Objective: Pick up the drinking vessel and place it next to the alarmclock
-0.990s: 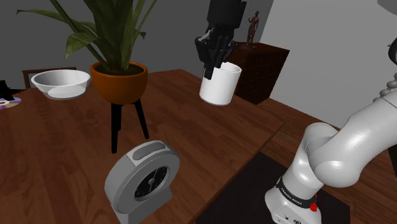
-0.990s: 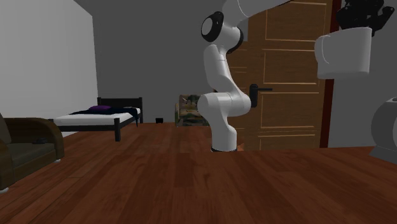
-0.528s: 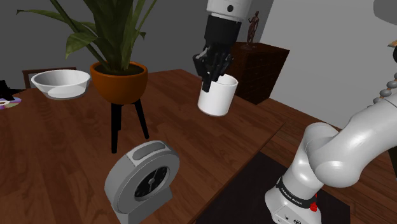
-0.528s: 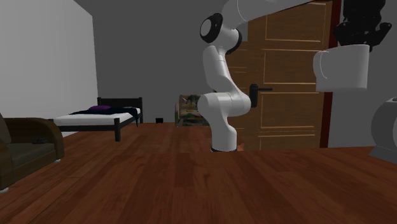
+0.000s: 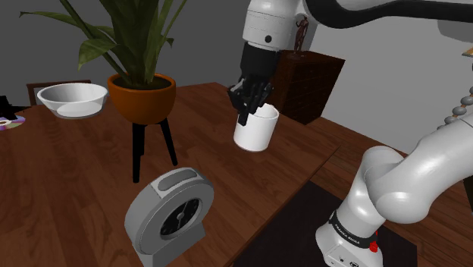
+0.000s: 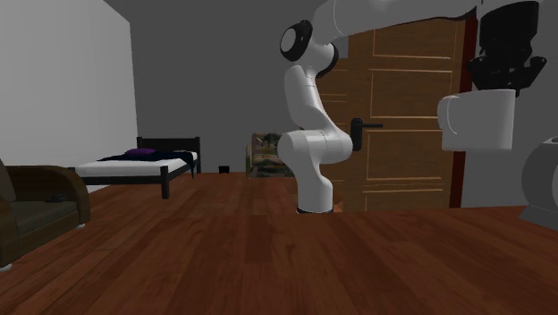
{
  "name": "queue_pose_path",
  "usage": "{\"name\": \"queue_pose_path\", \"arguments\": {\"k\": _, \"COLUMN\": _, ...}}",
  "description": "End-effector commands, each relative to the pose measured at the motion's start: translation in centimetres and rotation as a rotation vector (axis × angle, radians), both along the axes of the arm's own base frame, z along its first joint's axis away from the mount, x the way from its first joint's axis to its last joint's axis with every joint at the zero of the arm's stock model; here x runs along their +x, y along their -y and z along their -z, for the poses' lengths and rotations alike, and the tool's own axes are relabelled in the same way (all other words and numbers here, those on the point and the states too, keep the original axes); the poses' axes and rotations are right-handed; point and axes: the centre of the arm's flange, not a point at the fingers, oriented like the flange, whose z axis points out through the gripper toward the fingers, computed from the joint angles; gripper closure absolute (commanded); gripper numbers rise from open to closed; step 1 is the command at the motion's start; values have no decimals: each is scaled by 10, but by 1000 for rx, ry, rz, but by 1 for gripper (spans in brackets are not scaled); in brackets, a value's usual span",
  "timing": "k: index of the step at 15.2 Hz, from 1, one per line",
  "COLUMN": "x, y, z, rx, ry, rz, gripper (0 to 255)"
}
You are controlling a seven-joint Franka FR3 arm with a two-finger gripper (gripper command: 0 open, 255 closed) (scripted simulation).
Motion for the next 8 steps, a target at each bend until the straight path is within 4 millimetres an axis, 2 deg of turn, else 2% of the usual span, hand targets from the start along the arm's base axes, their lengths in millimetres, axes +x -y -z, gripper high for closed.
{"name": "queue_pose_path", "arguments": {"k": 1, "x": 1, "y": -1, "z": 11, "rx": 0, "ry": 1, "rz": 0, "gripper": 255}}
{"name": "queue_pose_path", "arguments": {"k": 8, "x": 1, "y": -1, "z": 48, "rx": 0, "ry": 1, "rz": 0, "gripper": 255}}
